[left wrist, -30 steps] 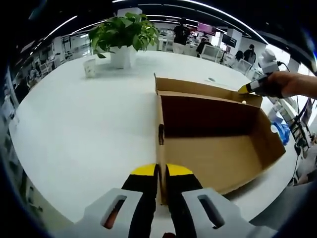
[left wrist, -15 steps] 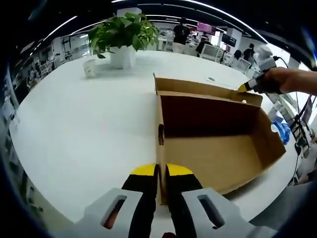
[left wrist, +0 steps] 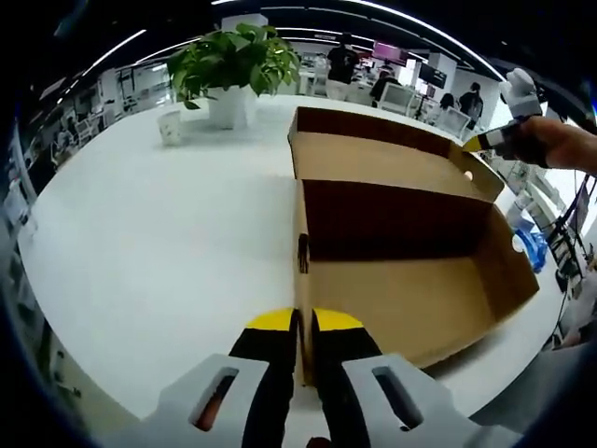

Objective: Operate the shoe box by opening the lid, removing the specified soft item, and placing it in the target area until the item is outside and the box remains undamaged.

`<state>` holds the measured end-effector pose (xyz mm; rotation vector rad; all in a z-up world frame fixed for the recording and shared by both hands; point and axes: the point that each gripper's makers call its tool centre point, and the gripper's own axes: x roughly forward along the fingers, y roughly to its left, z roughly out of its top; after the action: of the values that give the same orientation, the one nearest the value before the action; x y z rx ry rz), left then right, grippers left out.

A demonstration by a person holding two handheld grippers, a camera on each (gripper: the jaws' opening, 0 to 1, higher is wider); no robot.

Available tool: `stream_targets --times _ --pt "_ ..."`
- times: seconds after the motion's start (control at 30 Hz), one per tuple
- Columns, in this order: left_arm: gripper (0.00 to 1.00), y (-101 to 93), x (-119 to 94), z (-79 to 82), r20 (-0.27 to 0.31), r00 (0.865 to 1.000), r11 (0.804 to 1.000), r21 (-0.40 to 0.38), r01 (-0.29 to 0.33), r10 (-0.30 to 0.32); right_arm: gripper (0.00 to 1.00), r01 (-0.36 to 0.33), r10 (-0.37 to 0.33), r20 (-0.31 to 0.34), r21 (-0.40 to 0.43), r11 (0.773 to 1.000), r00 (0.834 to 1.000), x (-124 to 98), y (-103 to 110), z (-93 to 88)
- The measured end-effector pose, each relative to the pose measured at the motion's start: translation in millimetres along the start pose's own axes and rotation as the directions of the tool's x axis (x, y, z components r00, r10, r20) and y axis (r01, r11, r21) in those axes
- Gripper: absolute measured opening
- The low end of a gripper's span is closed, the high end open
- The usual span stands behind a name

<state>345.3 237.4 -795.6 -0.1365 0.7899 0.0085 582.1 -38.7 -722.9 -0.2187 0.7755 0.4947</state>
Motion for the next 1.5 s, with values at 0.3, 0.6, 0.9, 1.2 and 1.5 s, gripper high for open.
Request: stream_targets --times 0.3,0.6,0.9,1.2,1.5 --pt "0.03 -1.8 -2.6 -0.2 -0.002 1.000 1.000 -0.001 0.003 -0.003 0.00 0.008 -0.008 0.048 -0.008 1.000 0.999 -49.0 25.4 0.1" --pt "0.03 -1.8 -4.3 -0.4 -0.001 1.000 1.000 -0.001 0.004 -0.004 0.00 0.017 -0.015 0.102 -0.012 1.000 0.995 -64.7 24.5 8.4" --pt "0.03 -1.7 -3.9 0.4 0.000 1.000 1.000 -0.004 0.003 -0.003 0.00 0.022 -0.018 0.171 -0.022 1.000 0.985 -85.5 27.5 9.5" --pt "0.03 -1.3 -2.7 0.4 0.000 1.000 1.000 -0.001 0.002 -0.002 0.00 0.008 -0.002 0.212 -0.028 1.000 0.977 -101.5 33.3 4.1" --pt "0.03 -1.1 -2.3 0.2 0.001 1.000 1.000 0.001 0.001 -0.001 0.00 0.009 0.001 0.244 -0.038 0.999 0.970 -119.4 42.7 -6.8"
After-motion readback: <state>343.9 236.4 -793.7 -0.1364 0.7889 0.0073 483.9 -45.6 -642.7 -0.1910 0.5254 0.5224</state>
